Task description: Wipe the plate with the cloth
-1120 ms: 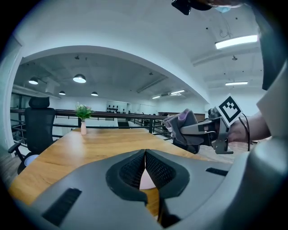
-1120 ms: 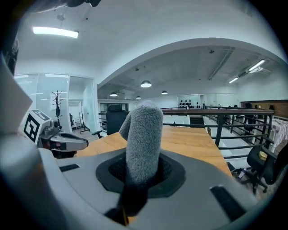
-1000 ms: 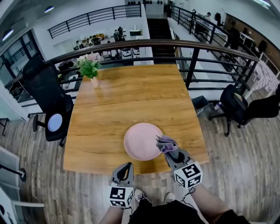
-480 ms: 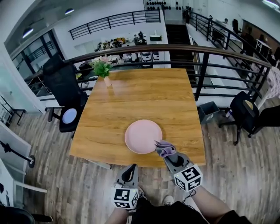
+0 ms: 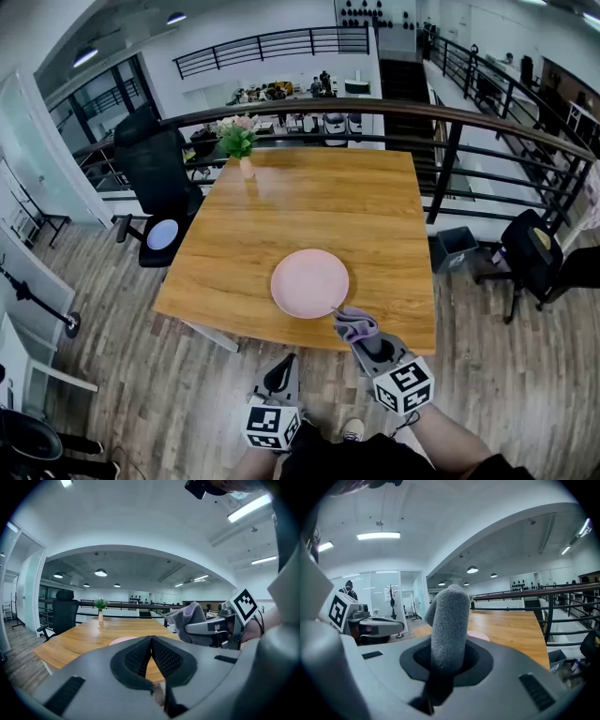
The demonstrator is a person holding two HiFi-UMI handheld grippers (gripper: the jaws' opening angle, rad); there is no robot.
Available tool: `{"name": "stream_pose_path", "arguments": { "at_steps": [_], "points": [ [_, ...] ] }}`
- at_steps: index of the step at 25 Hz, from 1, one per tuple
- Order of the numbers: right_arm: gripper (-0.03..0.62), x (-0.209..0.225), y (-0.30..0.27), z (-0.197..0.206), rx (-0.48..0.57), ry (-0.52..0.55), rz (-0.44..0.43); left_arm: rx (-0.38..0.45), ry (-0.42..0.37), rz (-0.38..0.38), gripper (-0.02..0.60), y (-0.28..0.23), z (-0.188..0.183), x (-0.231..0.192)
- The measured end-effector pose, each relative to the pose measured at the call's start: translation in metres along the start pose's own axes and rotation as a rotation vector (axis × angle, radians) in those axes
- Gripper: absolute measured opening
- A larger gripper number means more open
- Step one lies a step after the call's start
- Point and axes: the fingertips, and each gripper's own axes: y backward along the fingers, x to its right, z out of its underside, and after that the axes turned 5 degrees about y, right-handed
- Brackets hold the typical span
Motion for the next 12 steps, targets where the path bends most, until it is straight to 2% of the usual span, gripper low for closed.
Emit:
{"name": "stream_pose_path", "arguments": {
  "at_steps": [12],
  "points": [
    [0.071, -0.0036, 0.0032, 0.0037, -0.01, -0.012, -0.012, -0.002, 0.008, 0.002, 0.02, 0.0002, -0.0019, 0.003]
  ]
}}
